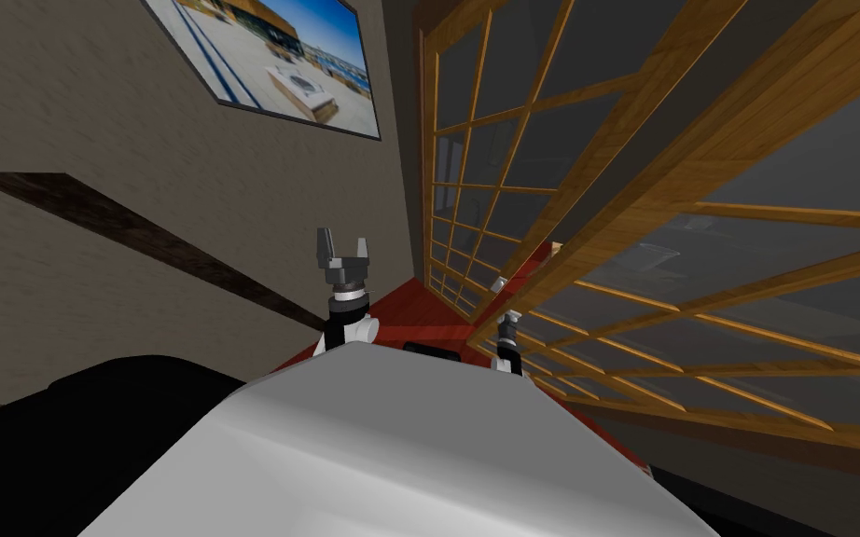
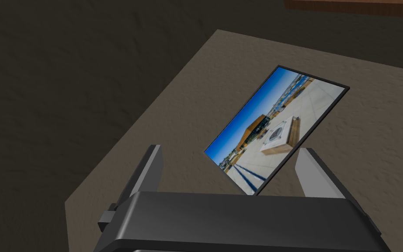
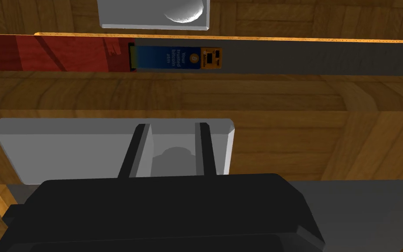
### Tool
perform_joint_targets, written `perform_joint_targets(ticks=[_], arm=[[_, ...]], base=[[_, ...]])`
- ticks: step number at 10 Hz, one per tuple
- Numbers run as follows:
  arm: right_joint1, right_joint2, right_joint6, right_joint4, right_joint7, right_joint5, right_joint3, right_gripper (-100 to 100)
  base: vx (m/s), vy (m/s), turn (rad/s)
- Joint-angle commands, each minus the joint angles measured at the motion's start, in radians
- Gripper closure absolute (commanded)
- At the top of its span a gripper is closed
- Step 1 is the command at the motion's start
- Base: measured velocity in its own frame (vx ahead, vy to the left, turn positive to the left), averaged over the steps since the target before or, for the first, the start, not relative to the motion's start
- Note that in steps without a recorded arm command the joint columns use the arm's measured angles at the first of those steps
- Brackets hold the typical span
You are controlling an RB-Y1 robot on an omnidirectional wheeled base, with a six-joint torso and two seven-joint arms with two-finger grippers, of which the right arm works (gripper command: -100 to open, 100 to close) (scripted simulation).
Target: Pull the door open
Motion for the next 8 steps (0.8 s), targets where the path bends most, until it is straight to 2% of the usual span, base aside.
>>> perform_joint_targets(ticks=[1,4,8], arm=[[0.018,-0.016,-0.002,-0.023,-0.05,-0.03,-0.004,100],[0.018,-0.016,-0.002,-0.023,-0.067,-0.03,-0.004,100],[0.028,-0.018,-0.002,-0.04,-0.186,-0.077,0.015,100]], base=[[-0.038,-0.012,0.093],[-0.019,-0.002,0.002],[-0.029,-0.018,0.064]])
